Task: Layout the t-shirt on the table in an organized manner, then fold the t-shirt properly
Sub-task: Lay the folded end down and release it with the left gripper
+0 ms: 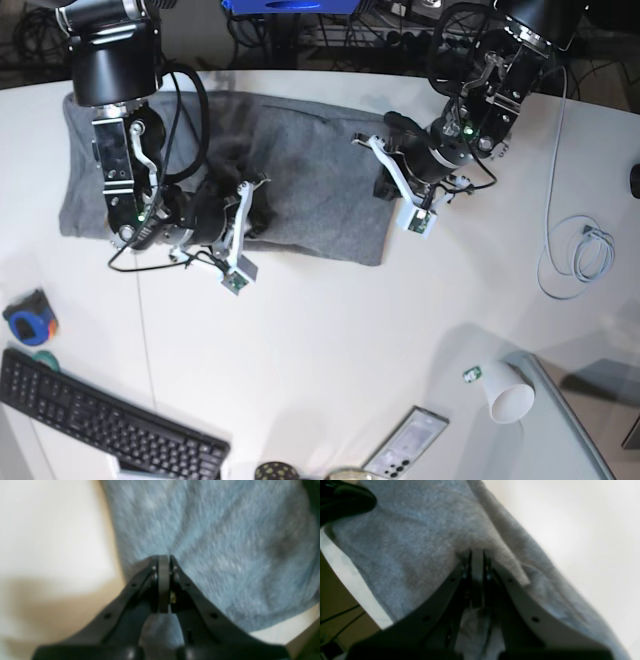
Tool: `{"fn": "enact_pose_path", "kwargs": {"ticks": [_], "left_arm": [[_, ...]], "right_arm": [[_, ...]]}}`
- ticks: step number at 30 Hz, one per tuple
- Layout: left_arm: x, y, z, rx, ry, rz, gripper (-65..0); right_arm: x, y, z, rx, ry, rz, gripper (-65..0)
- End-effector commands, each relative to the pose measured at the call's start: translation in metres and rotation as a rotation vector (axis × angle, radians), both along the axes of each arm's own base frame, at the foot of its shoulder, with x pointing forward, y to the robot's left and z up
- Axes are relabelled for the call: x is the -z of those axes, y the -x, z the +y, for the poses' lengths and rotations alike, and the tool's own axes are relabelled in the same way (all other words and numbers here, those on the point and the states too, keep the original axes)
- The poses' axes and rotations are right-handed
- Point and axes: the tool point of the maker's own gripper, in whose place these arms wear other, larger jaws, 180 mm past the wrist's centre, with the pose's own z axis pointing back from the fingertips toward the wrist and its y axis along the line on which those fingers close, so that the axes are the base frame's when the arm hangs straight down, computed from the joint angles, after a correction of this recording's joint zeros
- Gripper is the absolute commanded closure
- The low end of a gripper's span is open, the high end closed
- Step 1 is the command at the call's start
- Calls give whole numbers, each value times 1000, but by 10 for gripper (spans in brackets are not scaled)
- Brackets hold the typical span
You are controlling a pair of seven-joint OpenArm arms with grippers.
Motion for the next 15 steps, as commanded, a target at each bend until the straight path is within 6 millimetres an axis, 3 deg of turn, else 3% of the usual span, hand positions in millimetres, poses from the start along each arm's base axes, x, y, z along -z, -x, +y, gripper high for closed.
{"fn": "enact_pose_path", "kwargs": {"ticks": [1, 5, 11, 15], "left_arm": [[-19, -12, -6, 14, 25, -64, 0], [-24, -16, -9, 19, 32, -77, 0], [-28, -19, -12, 21, 41, -91, 0], [-37, -32, -29, 24, 77, -117, 0]], "right_arm": [[-7, -13, 2, 7, -25, -29, -8], [3, -8, 0, 12, -24, 3, -8], [-45, -20, 1, 1, -27, -169, -8], [-64, -29, -59, 140, 46, -213, -15]]}}
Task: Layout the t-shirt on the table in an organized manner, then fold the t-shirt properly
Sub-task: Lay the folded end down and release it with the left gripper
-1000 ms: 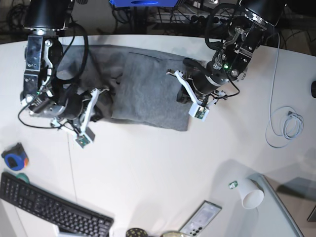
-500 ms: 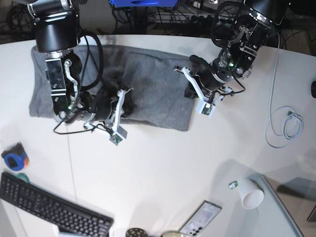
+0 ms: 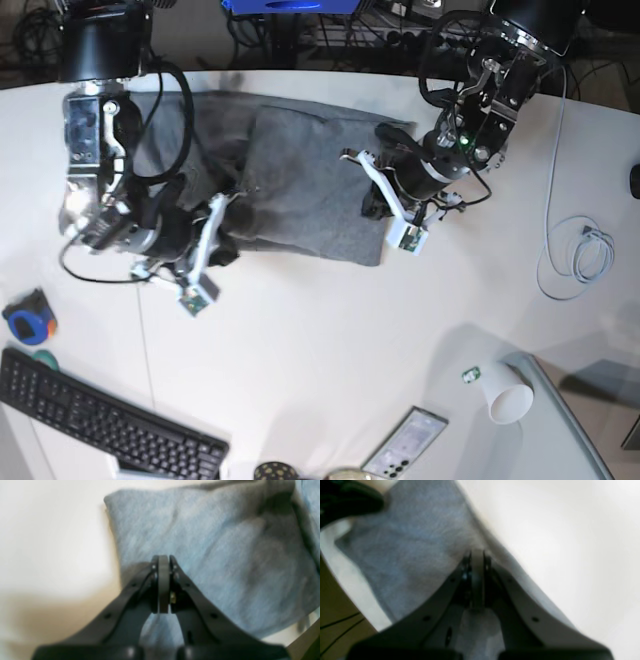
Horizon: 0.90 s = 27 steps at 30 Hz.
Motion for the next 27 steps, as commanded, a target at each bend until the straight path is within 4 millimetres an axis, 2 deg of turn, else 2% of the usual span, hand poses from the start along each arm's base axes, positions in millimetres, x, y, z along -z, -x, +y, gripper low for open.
{"fn": "enact_pose_path", "kwargs": {"ticks": [1, 3, 5, 7, 8, 11, 13, 17, 19, 23, 27], "left_arm": [[-16, -16, -8, 4, 32, -59, 0], [-21, -27, -18, -1, 56, -73, 0], [-22, -36, -27, -7, 74, -75, 0], [-14, -39, -41, 17, 74, -57, 0], [-8, -39, -49, 43, 66, -42, 0], [19, -29, -60, 110, 12, 21, 0], [34, -24, -53, 106, -15, 56, 0], [48, -26, -27, 36, -22, 46, 0], [51, -26, -8, 1, -37, 50, 0], [46, -31, 8, -46, -35, 35, 0], [27, -43, 8, -63, -11, -15, 0]], "right_arm": [[-9, -11, -32, 75, 34, -26, -15], [-7, -9, -82, 226, 55, 11, -26], [-4, 0, -128, 361, 79, 62, -95], [-3, 17, -179, 485, 124, 123, -231], [-3, 26, -198, 536, 137, 141, -305], [-2, 50, -236, 658, 148, 197, -444], [9, 69, -248, 722, 129, 273, -468], [34, 88, -264, 796, 57, 385, -471], [49, 90, -258, 792, -14, 429, -473], [64, 91, -244, 778, -201, 463, -473], [73, 91, -228, 752, -275, 504, -473]]}}
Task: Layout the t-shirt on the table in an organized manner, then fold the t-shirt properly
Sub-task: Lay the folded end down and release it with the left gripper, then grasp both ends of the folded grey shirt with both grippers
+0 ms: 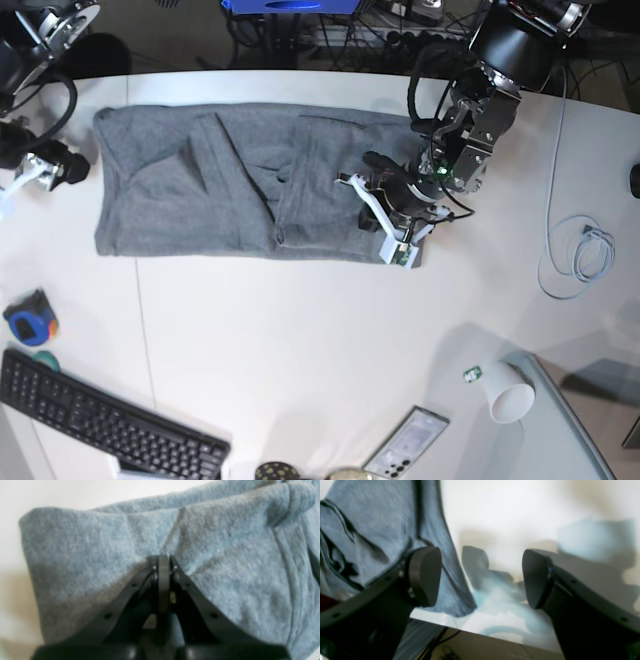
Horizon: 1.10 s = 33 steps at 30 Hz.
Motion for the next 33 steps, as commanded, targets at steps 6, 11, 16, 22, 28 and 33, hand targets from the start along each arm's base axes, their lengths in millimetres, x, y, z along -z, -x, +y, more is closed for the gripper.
{"fn": "enact_pose_path", "kwargs": {"ticks": [6, 11, 16, 22, 28, 33], "left_arm": [[-53, -30, -6, 18, 48, -157, 0], [-44, -16, 32, -21, -12, -134, 0], [-28, 2, 101, -113, -110, -85, 0], [-14, 15, 152, -198, -175, -32, 0], [-4, 18, 144, -213, -154, -8, 0], [9, 25, 116, -104, -232, -9, 0]], "right_arm": [[-5, -22, 14, -75, -2, -30, -474], [0, -25, 32, -82, -42, -31, -474], [3, -25, 48, -113, -63, -19, -474], [12, -23, 85, -198, -98, -1, -470], [18, -12, 99, -208, -125, 24, -468], [23, 2, 103, -225, -137, 66, -468]]}}
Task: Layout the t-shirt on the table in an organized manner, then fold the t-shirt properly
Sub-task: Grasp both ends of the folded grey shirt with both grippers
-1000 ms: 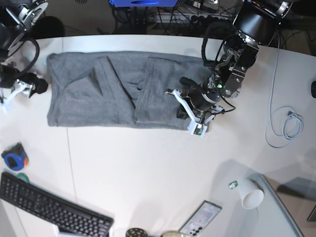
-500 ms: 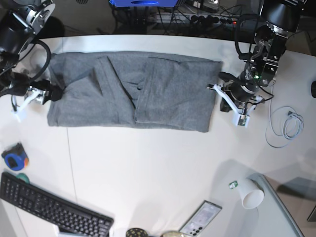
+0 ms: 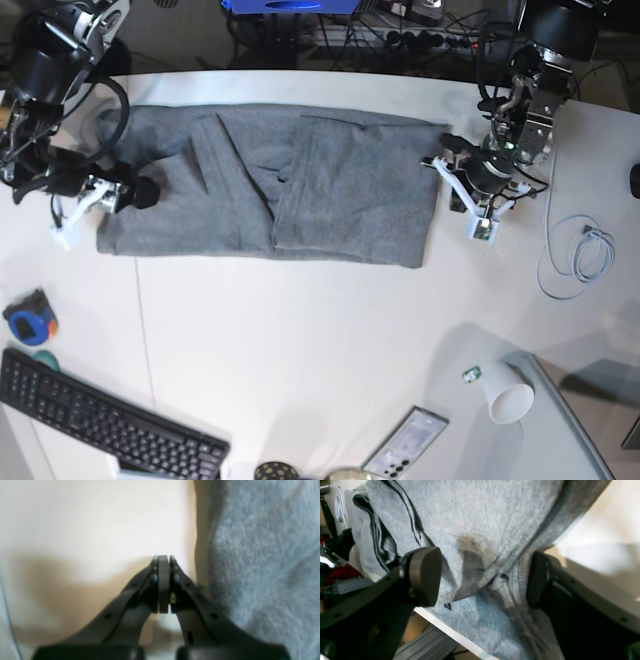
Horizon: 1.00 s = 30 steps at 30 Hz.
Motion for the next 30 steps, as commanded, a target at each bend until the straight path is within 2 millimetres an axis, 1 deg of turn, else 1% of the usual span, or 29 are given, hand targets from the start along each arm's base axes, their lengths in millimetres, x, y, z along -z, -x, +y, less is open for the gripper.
{"fn": "enact_pose_path", "kwargs": {"ticks": [1, 2, 4, 7, 10, 11, 14, 16, 20, 23, 30], "left_arm": [[0, -2, -12, 39, -8, -3, 0], [3, 0, -21, 64, -22, -1, 0], [6, 3, -31, 78, -29, -1, 0], [6, 3, -37, 83, -22, -1, 0], [7, 4, -39, 88, -21, 1, 0], [7, 4, -40, 90, -20, 0, 0], [7, 5, -39, 90, -21, 4, 0], [10, 12, -39, 88, -20, 16, 0], [14, 18, -40, 91, -19, 29, 0], [17, 28, -41, 93, -16, 45, 0], [17, 32, -44, 96, -10, 46, 0]], "right_arm": [[16, 32, 2, -76, 38, 133, -467], [16, 32, 2, -76, 38, 133, -467], [16, 32, 2, -74, 38, 130, -467], [16, 32, 2, -74, 38, 130, -467], [16, 32, 2, -74, 38, 130, -462], [16, 32, 2, -74, 38, 130, -450], [15, 27, 1, -60, 41, 110, -369], [14, 24, -1, -48, 44, 95, -333], [14, 23, -4, -45, 51, 91, -323], [12, 18, -5, -46, 53, 82, -320], [9, 11, -2, -48, 50, 70, -314]]}}
